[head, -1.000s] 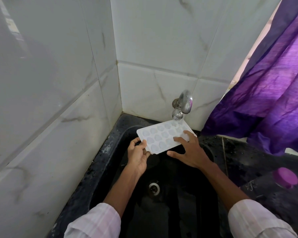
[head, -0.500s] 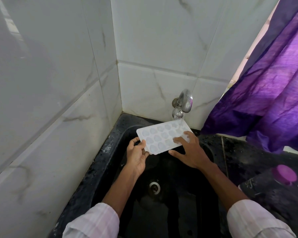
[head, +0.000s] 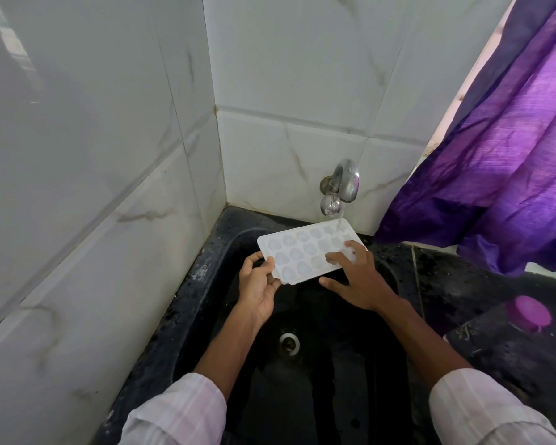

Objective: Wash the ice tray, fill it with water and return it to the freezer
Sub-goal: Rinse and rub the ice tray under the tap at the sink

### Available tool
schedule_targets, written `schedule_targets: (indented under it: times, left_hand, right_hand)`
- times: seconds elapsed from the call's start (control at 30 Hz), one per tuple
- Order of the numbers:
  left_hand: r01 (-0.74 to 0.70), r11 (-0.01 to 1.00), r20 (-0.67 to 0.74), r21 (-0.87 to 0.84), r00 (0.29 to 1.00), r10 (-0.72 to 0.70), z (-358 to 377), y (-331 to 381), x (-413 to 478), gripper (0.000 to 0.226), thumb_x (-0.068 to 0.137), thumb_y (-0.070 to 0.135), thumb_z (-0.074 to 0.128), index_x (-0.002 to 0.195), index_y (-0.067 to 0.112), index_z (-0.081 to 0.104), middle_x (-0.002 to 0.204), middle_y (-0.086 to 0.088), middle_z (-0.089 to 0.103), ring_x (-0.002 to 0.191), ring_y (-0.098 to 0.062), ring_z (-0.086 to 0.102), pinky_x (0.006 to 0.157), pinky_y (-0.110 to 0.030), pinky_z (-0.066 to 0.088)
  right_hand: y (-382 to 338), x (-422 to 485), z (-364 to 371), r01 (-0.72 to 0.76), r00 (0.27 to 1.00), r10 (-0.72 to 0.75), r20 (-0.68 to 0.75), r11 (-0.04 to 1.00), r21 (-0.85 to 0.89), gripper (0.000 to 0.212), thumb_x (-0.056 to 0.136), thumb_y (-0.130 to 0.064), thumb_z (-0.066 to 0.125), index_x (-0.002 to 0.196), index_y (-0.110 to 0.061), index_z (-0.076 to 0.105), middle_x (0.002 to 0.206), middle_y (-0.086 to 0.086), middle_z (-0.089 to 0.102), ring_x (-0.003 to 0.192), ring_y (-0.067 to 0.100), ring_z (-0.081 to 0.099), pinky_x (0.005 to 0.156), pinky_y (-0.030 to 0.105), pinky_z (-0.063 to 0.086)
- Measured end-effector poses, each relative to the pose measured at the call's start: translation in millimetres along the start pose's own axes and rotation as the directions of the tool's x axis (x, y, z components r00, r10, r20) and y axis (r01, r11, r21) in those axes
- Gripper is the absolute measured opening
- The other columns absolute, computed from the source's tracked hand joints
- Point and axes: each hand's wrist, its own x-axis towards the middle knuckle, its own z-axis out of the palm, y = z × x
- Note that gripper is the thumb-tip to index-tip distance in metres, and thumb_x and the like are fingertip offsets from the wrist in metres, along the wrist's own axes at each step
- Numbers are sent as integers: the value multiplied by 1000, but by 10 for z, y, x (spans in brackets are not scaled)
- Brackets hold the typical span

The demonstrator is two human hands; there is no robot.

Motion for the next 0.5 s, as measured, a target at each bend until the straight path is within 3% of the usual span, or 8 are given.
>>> schedule_targets:
  times: [0.2,0.3,0.4,0.5]
  left_hand:
    - [1,1000,6,15,1000,-1,1,-19,-16,18,99,0,53,114,9,54,109,-16,68,94,-28,68,73,-39,59]
    - [-21,998,14,64,1000,20,-43,-46,-49,19,99,0,53,116,8,53,109,-15,68,94,-27,68,72,-37,59]
    - [-99,971,38,217,995,93,-179,-85,-79,20,99,1,53,117,5,52,113,-16,69,97,-27,68,70,-35,59]
    - [-212,898,121,385,977,178,-377,-117,-116,15,98,-2,52,111,6,51,112,-10,73,99,-26,70,72,-37,59]
  right_hand:
    - [35,-52,-25,-16,999,15,39,1000,18,52,86,-54,66,132,-37,48,156,5,7,144,33,6,115,50,28]
    - [56,-87,34,-56,996,49,73,995,88,45,85,-53,68,122,-37,47,156,1,8,145,29,6,116,48,25]
    - [100,-162,145,-86,993,71,93,982,168,32,87,-44,69,111,-35,49,148,-1,26,139,22,23,114,38,27]
    - [176,-237,260,-71,997,67,25,970,232,13,92,-25,65,92,-31,54,119,-5,50,116,13,45,104,36,41]
